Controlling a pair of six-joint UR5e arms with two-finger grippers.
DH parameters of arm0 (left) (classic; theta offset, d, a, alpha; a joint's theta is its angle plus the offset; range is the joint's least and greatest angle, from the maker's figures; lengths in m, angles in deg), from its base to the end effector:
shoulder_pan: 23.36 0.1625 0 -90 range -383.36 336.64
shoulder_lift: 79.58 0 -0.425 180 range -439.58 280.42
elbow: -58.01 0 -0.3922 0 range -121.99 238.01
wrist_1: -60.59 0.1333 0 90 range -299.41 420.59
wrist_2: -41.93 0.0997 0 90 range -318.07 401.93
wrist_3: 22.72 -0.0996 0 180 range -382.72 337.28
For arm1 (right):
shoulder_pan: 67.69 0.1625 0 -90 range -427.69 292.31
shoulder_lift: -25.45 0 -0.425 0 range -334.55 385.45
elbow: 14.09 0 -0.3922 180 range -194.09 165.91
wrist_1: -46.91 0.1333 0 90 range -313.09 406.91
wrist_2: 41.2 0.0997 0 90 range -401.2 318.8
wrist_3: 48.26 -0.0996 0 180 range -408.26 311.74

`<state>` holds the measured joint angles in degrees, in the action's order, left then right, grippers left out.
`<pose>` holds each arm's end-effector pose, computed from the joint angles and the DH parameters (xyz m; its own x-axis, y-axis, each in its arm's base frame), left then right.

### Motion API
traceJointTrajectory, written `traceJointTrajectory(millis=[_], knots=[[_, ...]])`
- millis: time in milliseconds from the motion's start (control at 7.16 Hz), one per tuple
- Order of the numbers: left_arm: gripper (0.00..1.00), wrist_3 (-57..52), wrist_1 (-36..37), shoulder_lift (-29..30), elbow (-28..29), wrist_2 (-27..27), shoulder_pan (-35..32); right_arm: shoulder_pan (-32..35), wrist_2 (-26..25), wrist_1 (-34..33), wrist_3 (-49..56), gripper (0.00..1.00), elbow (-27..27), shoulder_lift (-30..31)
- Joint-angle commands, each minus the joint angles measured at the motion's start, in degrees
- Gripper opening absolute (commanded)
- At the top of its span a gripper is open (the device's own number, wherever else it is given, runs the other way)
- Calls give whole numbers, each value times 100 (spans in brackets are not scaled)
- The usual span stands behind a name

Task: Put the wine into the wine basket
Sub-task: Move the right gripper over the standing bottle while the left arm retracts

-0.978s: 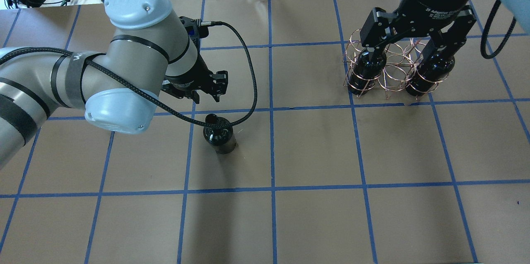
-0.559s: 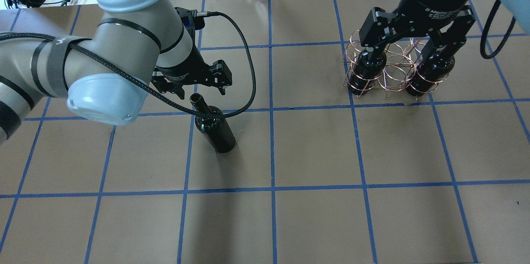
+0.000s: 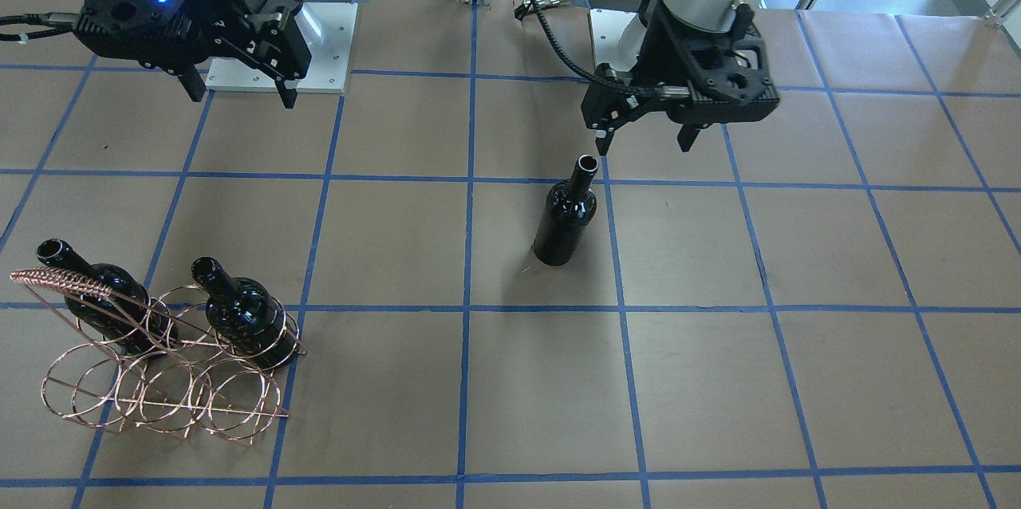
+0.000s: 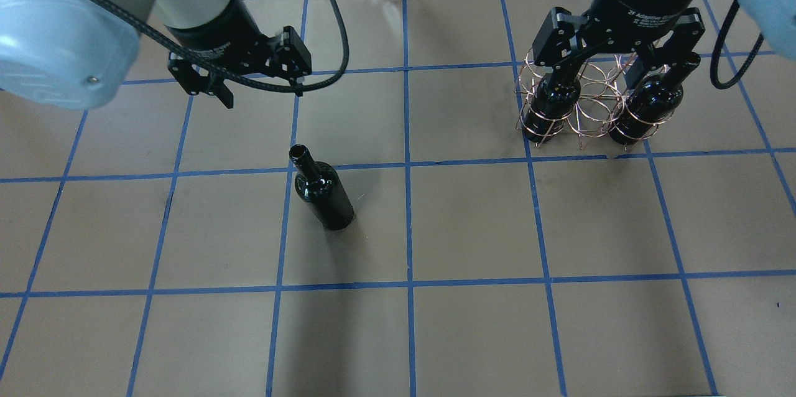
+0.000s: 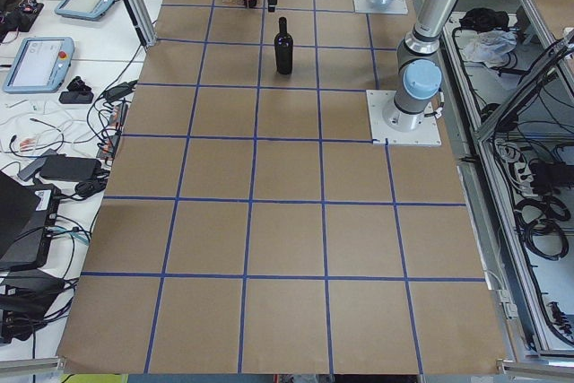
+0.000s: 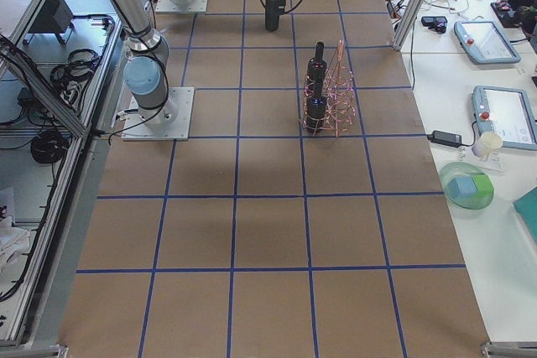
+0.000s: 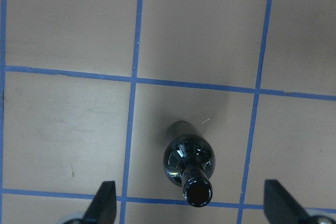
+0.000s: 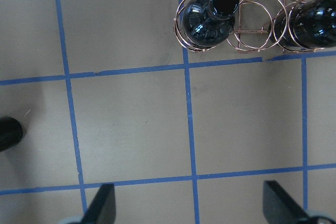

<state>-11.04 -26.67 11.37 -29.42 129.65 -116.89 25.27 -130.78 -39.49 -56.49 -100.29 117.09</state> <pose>-0.1682 -0.4967 0.5069 -0.9889 -0.1383 0.0542 -0.1417 0.9877 -0.0664 0.1587 -0.4736 0.5282 -0.9957 0.0915 -0.0118 0.0919 0.9953 -0.0307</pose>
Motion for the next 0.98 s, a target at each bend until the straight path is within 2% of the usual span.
traceJointTrajectory(millis=[0, 140, 419, 698, 838], knots=[[100, -1002, -37, -42, 190, 43, 727, 693, -24, -105, -1000, 100, 365, -478], [100, -1053, -46, -68, 191, 61, 783, 1037, -50, -97, -1553, 100, 680, -777], [100, -1044, -46, -95, 174, -36, 783, 1862, -7, -236, -2828, 100, 815, -1034], [100, -1053, -89, -208, 121, 43, 766, 2260, 2, -369, -3340, 100, 1017, -1078], [100, -1045, -124, -218, 34, 35, 670, 2558, -15, -404, -3761, 100, 1026, -1296]])
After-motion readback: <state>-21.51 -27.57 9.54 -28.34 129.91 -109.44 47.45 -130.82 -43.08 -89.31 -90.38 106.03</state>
